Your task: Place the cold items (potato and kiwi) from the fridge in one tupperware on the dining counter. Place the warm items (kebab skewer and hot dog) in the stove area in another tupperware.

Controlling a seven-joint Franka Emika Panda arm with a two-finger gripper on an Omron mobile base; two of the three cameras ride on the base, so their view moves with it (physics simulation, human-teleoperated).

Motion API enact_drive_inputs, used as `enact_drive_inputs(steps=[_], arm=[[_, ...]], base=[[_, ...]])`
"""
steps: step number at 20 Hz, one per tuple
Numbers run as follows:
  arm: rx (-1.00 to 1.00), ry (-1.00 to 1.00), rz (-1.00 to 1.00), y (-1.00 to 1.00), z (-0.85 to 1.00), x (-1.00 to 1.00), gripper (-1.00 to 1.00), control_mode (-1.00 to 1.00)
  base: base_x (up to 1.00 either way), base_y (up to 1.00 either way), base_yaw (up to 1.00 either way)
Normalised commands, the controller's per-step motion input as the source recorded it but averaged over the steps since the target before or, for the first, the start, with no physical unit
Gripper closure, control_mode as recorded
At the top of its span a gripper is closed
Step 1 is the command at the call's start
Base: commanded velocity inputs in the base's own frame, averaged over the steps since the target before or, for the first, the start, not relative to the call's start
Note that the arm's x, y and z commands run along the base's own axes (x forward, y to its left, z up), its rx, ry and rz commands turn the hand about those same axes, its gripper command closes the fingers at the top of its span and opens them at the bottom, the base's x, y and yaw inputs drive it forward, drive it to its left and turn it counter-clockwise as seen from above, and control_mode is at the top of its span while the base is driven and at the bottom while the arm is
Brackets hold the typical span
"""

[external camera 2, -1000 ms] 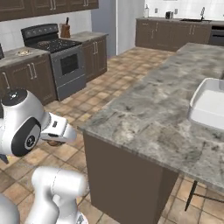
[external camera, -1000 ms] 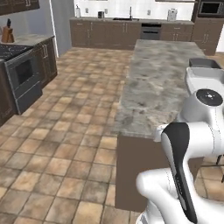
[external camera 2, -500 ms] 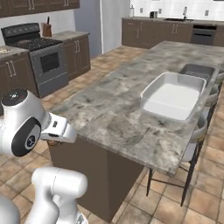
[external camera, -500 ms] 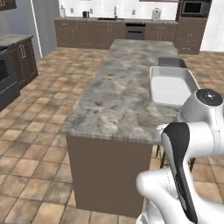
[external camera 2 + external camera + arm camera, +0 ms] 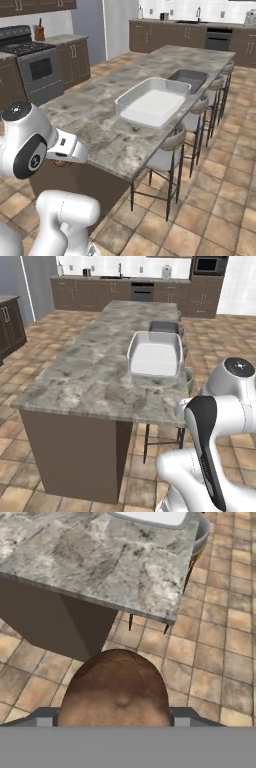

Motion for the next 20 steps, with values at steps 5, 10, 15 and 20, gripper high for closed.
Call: enact_drive_inputs(steps=[5,10,15,20], arm=[[0.0,0.0,0.0,0.0,0.0,0.0,1.0,1.0],[0.0,0.0,0.0,0.0,0.0,0.0,1.0,1.0],[0.0,0.0,0.0,0.0,0.0,0.0,1.0,1.0],[0.0,0.0,0.0,0.0,0.0,0.0,1.0,1.0]], base=[[0.24,-1.0,0.12],[0.53,-1.0,0.23],[0.41,-1.0,0.29],[0.43,-0.92,0.35]])
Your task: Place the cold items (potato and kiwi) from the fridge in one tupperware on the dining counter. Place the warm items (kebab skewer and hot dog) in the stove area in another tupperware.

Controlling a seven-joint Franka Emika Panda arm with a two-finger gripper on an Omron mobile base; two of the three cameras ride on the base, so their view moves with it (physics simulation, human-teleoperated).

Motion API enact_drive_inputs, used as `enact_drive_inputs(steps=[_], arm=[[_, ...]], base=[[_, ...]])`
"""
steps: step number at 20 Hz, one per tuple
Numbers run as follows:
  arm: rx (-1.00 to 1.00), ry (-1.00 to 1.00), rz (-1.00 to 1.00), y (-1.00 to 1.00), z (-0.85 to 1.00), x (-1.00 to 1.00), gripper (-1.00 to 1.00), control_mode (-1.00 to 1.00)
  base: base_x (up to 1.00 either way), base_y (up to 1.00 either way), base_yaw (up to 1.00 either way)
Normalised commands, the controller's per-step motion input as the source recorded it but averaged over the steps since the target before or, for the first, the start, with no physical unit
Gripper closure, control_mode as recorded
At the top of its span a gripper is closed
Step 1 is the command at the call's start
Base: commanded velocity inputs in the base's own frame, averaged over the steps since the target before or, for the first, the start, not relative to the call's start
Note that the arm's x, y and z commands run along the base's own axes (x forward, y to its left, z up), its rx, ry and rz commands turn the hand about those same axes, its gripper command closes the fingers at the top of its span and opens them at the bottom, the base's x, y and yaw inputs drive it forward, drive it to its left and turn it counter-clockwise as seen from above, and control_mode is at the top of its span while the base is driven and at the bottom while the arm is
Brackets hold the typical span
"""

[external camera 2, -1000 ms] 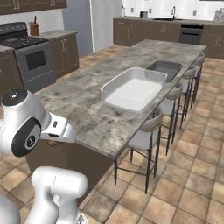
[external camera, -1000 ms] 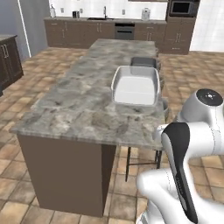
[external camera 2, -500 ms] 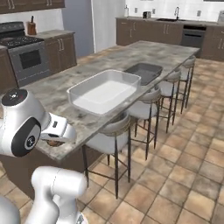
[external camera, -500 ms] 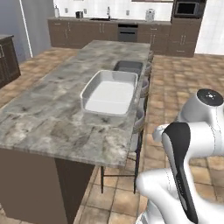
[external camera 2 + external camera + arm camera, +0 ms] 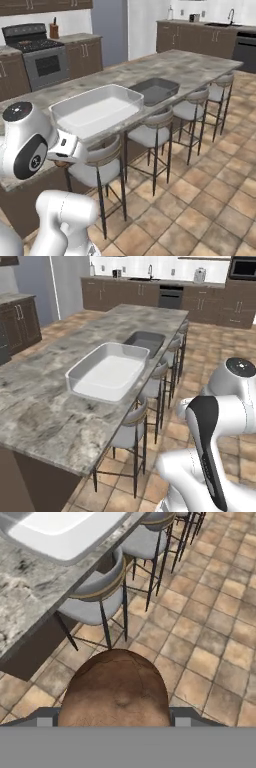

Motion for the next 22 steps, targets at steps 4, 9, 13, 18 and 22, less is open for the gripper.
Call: enact_drive_inputs(steps=[4,9,13,18,22], arm=[[0.0,0.0,0.0,0.0,0.0,0.0,1.0,1.0],[0.0,0.0,0.0,0.0,0.0,0.0,1.0,1.0],[0.0,0.0,0.0,0.0,0.0,0.0,1.0,1.0],[0.0,0.0,0.0,0.0,0.0,0.0,1.0,1.0],[0.0,0.0,0.0,0.0,0.0,0.0,1.0,1.0]], base=[[0.49,-0.77,0.43],[0.25,-0.59,0.46],[0.18,-0.51,0.49],[0.39,-0.63,0.44],[0.41,-0.46,0.4]])
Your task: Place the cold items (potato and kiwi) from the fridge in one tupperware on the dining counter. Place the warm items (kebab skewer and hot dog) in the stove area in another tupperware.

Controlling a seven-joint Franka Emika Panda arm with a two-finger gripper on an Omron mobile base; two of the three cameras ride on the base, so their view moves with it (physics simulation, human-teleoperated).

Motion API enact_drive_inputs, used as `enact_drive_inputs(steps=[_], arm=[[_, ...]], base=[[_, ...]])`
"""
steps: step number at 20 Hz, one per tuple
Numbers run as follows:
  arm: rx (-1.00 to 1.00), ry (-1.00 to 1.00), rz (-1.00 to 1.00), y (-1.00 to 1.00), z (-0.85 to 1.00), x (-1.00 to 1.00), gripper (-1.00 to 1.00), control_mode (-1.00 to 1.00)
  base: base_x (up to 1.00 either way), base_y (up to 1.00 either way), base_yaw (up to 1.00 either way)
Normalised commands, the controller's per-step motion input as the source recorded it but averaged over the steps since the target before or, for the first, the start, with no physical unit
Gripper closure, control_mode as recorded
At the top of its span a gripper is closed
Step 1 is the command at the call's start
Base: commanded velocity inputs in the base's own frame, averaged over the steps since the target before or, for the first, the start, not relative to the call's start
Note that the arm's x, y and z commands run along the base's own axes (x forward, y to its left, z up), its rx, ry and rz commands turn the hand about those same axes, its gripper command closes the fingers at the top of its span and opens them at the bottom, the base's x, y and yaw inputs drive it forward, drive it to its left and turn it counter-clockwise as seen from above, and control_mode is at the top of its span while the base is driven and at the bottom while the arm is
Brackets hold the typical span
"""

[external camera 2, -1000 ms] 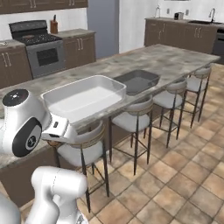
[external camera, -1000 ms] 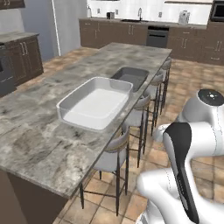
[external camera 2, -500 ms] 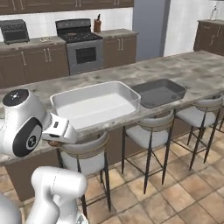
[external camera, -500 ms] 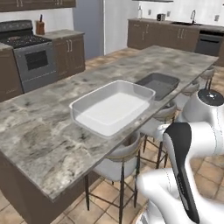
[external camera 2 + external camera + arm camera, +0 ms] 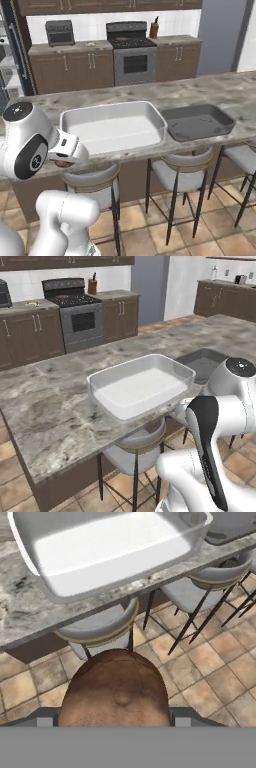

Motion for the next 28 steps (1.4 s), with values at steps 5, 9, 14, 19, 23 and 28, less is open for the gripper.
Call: enact_drive_inputs(steps=[5,9,14,19,23,28], arm=[[0.0,0.0,0.0,0.0,0.0,0.0,1.0,1.0],[0.0,0.0,0.0,0.0,0.0,0.0,1.0,1.0],[0.0,0.0,0.0,0.0,0.0,0.0,1.0,1.0],[0.0,0.0,0.0,0.0,0.0,0.0,1.0,1.0],[0.0,-0.1,0.07,-0.06,0.02,0.09,1.0,-1.0],[0.0,-0.2,-0.03,-0.39,0.19,0.54,1.0,-1.0]], base=[[0.41,-0.2,0.39],[0.46,-0.25,0.4],[0.5,-0.27,0.38],[0.43,-0.26,0.36],[0.12,-0.11,0.16],[0.0,0.0,0.0]])
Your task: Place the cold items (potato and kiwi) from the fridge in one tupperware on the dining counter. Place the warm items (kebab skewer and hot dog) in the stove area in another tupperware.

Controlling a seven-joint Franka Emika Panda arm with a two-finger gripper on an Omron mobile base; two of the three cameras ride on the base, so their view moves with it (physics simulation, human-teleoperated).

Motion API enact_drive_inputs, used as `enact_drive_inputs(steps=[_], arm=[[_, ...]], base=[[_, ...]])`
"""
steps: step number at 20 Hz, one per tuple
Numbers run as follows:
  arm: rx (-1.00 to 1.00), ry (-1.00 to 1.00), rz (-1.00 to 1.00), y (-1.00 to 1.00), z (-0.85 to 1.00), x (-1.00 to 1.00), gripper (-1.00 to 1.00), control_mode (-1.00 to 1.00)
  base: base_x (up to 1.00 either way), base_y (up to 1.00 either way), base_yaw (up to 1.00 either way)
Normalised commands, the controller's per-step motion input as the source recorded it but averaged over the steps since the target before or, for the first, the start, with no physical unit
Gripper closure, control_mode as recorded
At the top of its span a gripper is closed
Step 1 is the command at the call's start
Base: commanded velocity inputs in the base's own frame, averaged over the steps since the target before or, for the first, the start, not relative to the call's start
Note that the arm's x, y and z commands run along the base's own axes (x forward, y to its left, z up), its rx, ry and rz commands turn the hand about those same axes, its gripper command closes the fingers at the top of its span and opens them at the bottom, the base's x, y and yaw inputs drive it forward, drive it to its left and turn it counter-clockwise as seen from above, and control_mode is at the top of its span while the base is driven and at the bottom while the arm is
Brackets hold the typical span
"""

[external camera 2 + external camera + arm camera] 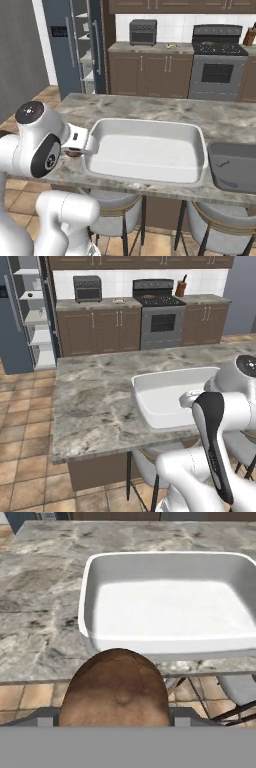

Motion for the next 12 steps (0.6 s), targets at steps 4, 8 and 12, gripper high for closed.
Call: enact_drive_inputs(steps=[4,8,12], arm=[[0.0,-0.06,-0.14,-0.28,0.23,0.9,1.0,-1.0],[0.05,0.09,-0.04,-0.47,0.03,1.0,1.0,-1.0],[0.06,0.19,0.08,-0.57,-0.27,0.95,1.0,-1.0]], base=[[0.0,0.0,0.0],[0.0,0.0,0.0],[0.0,0.0,0.0]])
